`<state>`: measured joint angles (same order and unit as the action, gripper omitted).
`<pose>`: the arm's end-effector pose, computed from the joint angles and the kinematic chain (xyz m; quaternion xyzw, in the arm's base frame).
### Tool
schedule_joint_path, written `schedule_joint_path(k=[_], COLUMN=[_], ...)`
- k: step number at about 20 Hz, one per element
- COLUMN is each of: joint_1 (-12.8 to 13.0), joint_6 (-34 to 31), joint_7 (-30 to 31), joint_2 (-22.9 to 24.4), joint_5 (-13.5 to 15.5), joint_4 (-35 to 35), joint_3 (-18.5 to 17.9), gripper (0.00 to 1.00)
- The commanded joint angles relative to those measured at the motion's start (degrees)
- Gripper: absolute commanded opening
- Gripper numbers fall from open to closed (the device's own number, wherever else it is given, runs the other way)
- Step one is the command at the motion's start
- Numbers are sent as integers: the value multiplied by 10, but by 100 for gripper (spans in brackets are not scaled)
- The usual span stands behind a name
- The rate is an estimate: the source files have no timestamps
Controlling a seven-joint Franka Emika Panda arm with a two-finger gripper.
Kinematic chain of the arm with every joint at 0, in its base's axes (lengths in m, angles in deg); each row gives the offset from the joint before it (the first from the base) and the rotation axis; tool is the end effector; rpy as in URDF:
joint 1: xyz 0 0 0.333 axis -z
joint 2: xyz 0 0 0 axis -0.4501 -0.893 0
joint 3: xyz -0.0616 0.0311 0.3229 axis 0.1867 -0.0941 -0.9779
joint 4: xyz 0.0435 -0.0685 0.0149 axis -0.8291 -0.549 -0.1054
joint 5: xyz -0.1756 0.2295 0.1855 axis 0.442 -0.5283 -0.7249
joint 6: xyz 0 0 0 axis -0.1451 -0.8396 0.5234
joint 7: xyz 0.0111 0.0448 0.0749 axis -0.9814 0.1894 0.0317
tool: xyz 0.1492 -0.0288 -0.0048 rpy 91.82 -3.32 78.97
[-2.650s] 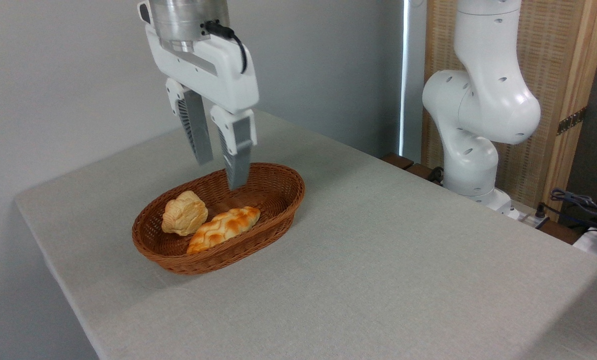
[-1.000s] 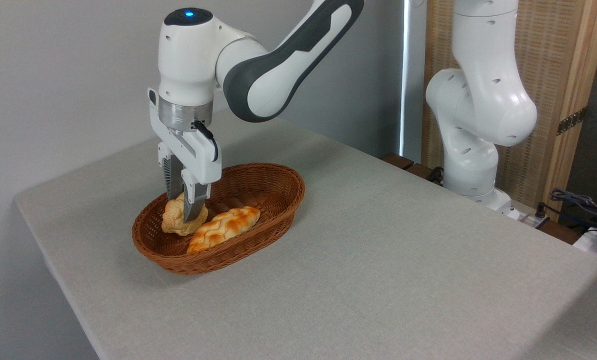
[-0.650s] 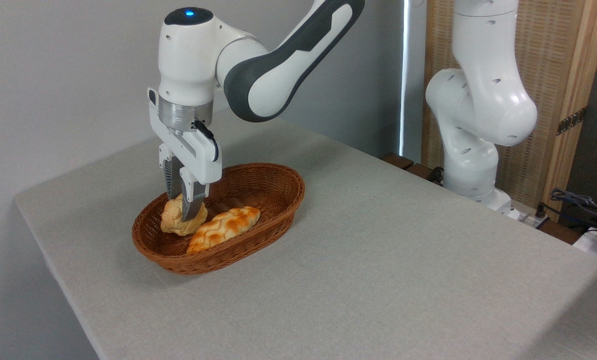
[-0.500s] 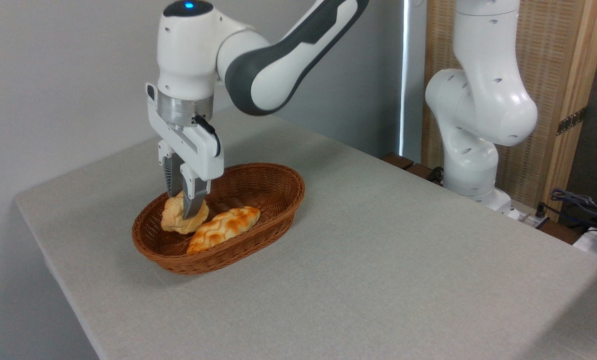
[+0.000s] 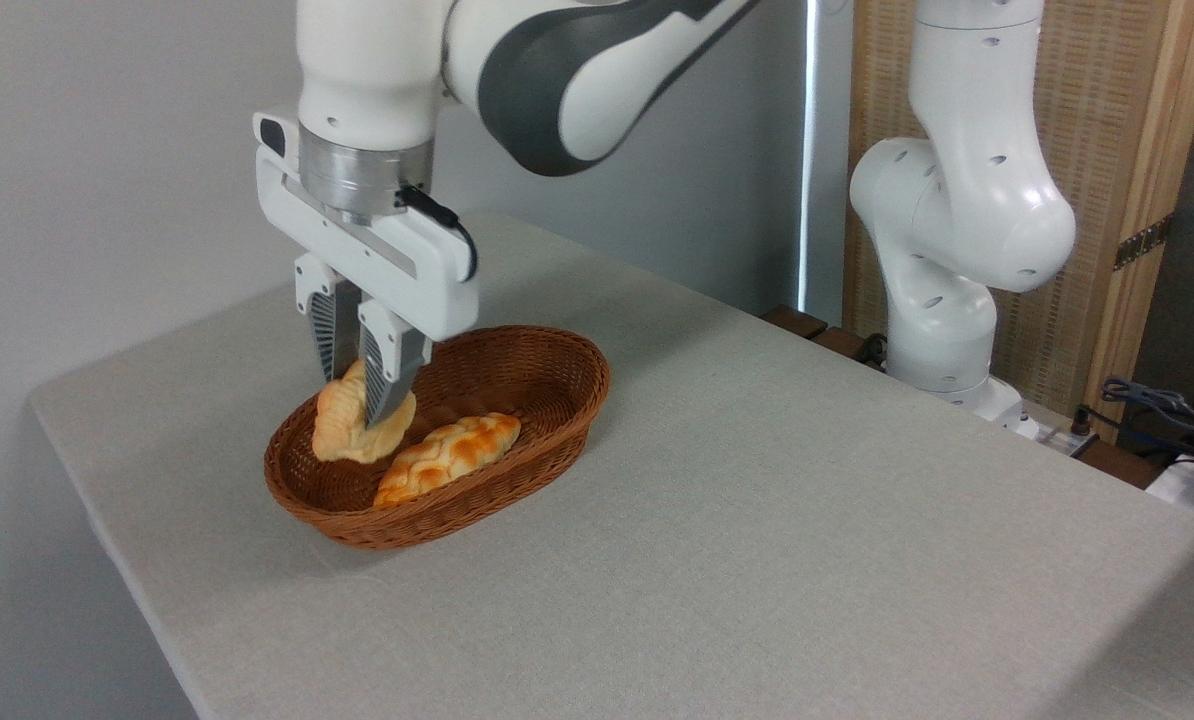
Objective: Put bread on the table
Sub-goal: 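Lift the held roll out of the basket and carry it beside the basket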
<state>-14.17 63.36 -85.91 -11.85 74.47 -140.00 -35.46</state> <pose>0.5362 -0.0947 0.5186 0.9481 -0.2695 0.1317 0.1052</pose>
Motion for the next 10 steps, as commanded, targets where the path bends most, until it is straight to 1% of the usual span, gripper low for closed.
schedule_joint_path(k=[1, 3, 4, 5, 6, 10], joint_1=[3, -3, -7, -8, -8, -9], joint_6=[-7, -5, 4, 19, 34, 71], joint_7=[-26, -50, -56, -56, -56, -58], joint_2=[-9, -23, -31, -40, -47, -77], joint_5=[15, 15, 20, 31, 34, 31], joint_4=[11, 11, 11, 11, 11, 10], joint_3=[-37, -50, -50, -50, -50, -50], gripper=[42, 43, 43, 43, 43, 44])
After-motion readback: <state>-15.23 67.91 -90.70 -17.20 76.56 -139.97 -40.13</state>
